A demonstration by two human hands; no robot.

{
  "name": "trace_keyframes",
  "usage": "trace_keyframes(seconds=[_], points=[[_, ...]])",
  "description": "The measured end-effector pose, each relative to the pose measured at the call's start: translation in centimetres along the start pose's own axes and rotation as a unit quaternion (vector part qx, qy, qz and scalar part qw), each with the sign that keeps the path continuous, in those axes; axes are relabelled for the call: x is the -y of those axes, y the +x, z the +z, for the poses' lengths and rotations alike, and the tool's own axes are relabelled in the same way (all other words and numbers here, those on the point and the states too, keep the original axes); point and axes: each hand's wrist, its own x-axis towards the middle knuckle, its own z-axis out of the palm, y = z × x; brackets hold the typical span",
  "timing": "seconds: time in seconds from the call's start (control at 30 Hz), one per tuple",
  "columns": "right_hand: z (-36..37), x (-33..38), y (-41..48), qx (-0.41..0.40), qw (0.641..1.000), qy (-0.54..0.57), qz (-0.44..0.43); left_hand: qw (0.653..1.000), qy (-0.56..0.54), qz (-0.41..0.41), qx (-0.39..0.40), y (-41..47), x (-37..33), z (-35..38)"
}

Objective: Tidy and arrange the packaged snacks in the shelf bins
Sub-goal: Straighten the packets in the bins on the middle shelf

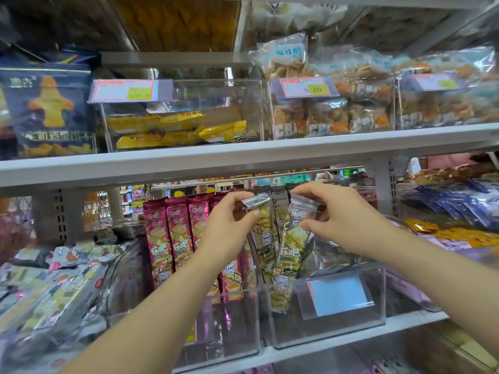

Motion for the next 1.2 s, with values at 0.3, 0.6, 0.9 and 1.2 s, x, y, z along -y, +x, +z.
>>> trace_keyframes(seconds=[0.3, 0.6, 0.9, 1.2], points=[[0.0, 0.1, -0.4, 0.061, 0.995, 0.057, 0.049, 0.970, -0.109, 0.117, -0.185, -2.3, -2.3, 0.1], [-0.9, 1.3, 0.3, -0.012, 0.978, 0.187, 0.090, 0.921, -0.273, 0.049, -0.273, -2.6, -4.0, -1.2], [-1.2, 0.2, 0.2, 0.042, 0.984, 0.087, 0.149, 0.897, -0.358, -0.016, -0.260, -1.8, -3.2, -1.7], [-3.6, -0.5, -1.1, -0.181, 0.978, 0.060, 0.080, 0.988, -0.052, -0.129, -0.063, -1.1, -0.5, -2.0]])
